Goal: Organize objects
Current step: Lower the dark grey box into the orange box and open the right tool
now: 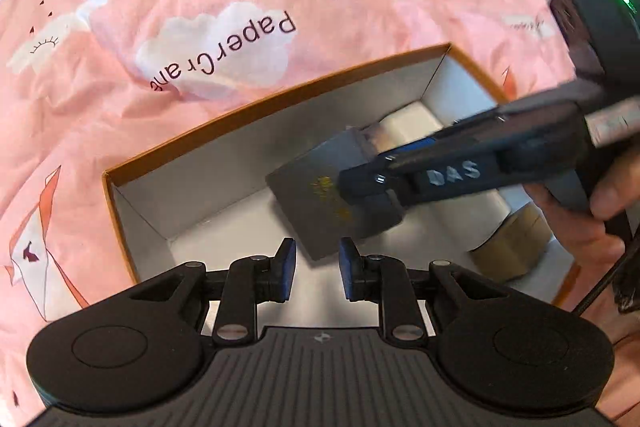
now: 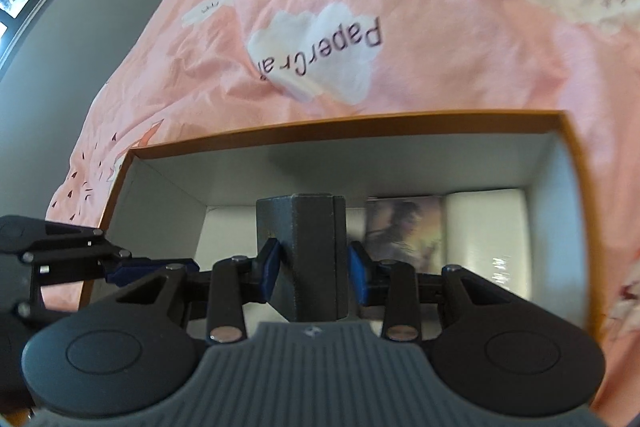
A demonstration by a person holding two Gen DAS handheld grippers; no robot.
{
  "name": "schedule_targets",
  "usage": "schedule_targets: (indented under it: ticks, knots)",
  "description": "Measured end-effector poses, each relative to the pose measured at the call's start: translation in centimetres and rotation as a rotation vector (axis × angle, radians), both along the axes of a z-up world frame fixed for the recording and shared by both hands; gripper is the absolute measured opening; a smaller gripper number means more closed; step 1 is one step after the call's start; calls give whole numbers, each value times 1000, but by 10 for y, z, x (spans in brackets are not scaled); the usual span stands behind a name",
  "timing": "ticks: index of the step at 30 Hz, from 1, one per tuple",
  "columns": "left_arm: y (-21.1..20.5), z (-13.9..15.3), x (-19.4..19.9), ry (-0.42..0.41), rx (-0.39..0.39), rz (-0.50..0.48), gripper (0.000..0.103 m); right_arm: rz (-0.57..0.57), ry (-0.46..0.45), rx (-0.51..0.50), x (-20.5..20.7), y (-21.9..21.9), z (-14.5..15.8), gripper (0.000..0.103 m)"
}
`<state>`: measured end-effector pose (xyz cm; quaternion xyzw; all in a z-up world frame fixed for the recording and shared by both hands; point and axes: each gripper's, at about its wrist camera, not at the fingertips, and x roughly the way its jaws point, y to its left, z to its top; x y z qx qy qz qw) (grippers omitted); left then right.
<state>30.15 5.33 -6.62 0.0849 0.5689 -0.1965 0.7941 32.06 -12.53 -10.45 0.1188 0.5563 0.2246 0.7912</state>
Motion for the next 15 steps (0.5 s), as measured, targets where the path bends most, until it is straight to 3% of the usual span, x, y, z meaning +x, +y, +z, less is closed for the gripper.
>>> schedule_targets:
  ticks: [9, 15]
  knots:
    - [-20, -18, -1, 4, 41, -52, 25, -14, 21, -21, 17, 6, -13, 39]
    - [-31, -25, -1, 11, 91, -101, 34, -82, 96, 42, 21, 3, -23, 39]
